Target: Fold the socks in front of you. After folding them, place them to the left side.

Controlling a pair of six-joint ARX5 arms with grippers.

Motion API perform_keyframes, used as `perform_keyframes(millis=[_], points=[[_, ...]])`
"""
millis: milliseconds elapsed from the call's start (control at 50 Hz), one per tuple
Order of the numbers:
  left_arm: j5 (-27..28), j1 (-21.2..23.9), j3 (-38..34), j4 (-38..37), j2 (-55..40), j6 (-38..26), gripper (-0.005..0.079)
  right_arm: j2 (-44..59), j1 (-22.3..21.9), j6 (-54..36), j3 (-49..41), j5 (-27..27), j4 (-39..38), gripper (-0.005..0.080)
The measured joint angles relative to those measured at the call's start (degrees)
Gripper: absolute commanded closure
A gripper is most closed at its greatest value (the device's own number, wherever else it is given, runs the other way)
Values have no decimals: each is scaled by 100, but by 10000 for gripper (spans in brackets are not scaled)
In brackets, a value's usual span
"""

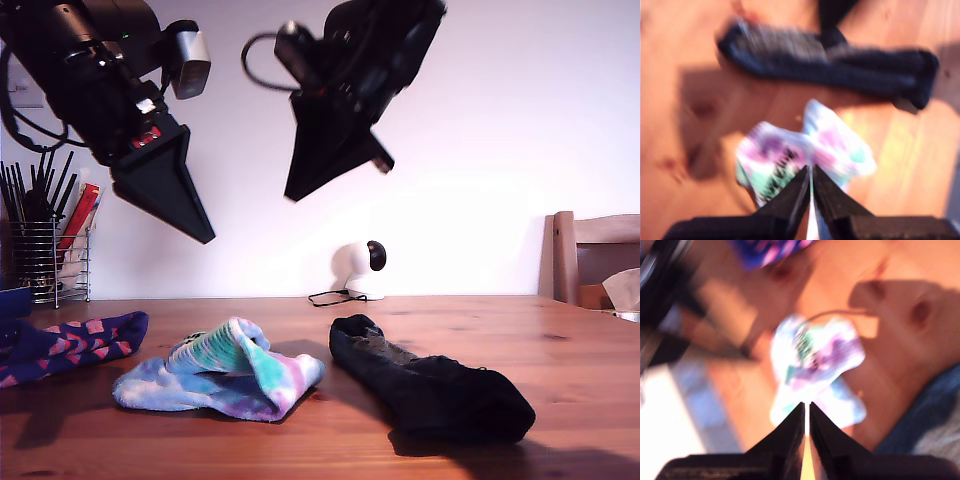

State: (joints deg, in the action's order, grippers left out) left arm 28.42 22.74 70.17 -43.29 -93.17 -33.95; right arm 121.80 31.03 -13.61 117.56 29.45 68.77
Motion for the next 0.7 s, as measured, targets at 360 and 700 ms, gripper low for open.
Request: perform_keyframes(millis=[360,700], points=[[61,4,0,-153,-911,83,762,369,-63,166,-4,-173,-247,762],[-345,4,0,-138,-970,101,762,1495,-131,483,-129,155,-293,715]])
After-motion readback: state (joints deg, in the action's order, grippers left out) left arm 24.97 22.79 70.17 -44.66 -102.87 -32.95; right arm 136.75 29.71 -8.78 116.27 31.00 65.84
